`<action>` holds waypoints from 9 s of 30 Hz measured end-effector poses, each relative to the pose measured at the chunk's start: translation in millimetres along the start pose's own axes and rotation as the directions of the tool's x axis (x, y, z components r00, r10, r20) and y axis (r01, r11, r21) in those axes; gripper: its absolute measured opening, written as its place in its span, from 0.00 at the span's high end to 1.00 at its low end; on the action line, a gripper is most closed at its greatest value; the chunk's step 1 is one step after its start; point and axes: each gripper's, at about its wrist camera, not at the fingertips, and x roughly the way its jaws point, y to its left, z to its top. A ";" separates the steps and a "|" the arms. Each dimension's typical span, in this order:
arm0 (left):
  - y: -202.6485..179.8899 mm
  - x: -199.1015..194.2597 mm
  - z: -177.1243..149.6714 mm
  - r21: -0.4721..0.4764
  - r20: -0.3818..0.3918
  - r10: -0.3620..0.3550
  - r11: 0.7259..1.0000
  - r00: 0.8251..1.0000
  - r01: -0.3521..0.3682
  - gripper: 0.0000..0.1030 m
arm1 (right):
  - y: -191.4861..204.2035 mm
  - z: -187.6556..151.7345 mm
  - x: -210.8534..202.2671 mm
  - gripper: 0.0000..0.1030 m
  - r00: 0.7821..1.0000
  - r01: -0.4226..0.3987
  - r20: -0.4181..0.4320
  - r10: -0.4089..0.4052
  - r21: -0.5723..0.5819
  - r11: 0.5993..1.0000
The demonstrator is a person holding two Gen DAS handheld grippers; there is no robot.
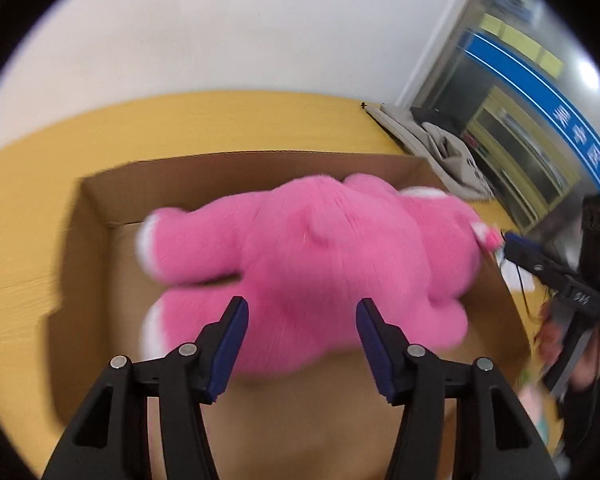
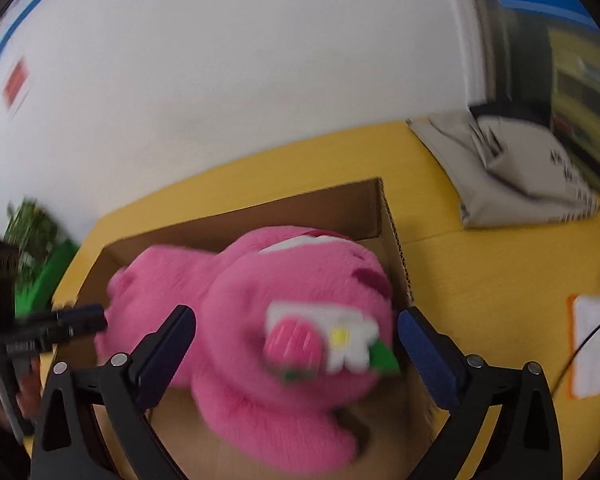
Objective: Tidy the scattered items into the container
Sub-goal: 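Carry the pink bear with both grippers into the box and open them, then withdraw both tools from the box toward the remaining plush toys, then close both grippers on the white panda plush and lift it, then carry the panda into the box beside the pink bear and open both grippers, then move both open tools back over the light-blue bear plush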
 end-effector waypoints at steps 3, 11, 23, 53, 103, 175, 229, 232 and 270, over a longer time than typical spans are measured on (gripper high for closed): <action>10.8 -24.0 -29.6 -0.014 -0.059 0.054 0.998 0.997 -0.055 0.46 | 17.4 -24.0 -37.1 0.00 0.993 -0.106 -0.075 0.096 -0.154 0.982; 38.2 -13.8 -107.6 -0.064 -0.272 0.072 0.994 0.960 -0.093 0.51 | 16.8 -84.2 -16.7 0.01 0.948 -0.076 -0.317 0.038 -0.108 0.991; 20.3 -76.6 -132.1 -0.117 -0.148 0.093 0.987 0.985 -0.111 0.54 | 20.2 -120.1 -51.2 0.04 0.958 0.025 -0.281 -0.061 -0.129 0.991; -179.0 -233.2 -241.9 -0.065 0.346 0.155 0.988 0.926 -0.141 0.19 | 113.9 -196.9 -276.6 0.00 0.974 0.160 0.196 -0.113 -0.242 0.957; -29.2 -196.2 -296.0 -0.392 0.181 0.177 0.915 0.967 -0.094 0.19 | 199.2 -250.5 -201.0 0.00 0.976 -0.217 -0.097 0.194 -0.405 0.888; 98.9 -66.2 -79.6 -0.208 0.057 -0.035 0.977 0.998 0.046 0.31 | 276.3 -117.6 35.6 0.06 0.988 -0.122 -0.108 0.113 -0.082 0.989; -175.2 -165.3 -214.6 -0.128 0.345 0.166 0.983 0.924 -0.129 0.17 | 118.7 -168.9 -221.3 0.00 0.967 0.188 0.214 -0.142 -0.214 0.959; -176.2 -163.3 -213.5 -0.127 0.338 0.167 0.983 0.926 -0.131 0.17 | 118.1 -169.7 -220.3 0.00 0.968 0.188 0.207 -0.143 -0.215 0.958; -107.2 -86.7 -214.6 -0.248 0.131 -0.086 0.962 0.988 0.117 0.17 | 142.9 -224.1 -193.8 0.00 0.992 -0.114 -0.002 0.125 -0.415 0.902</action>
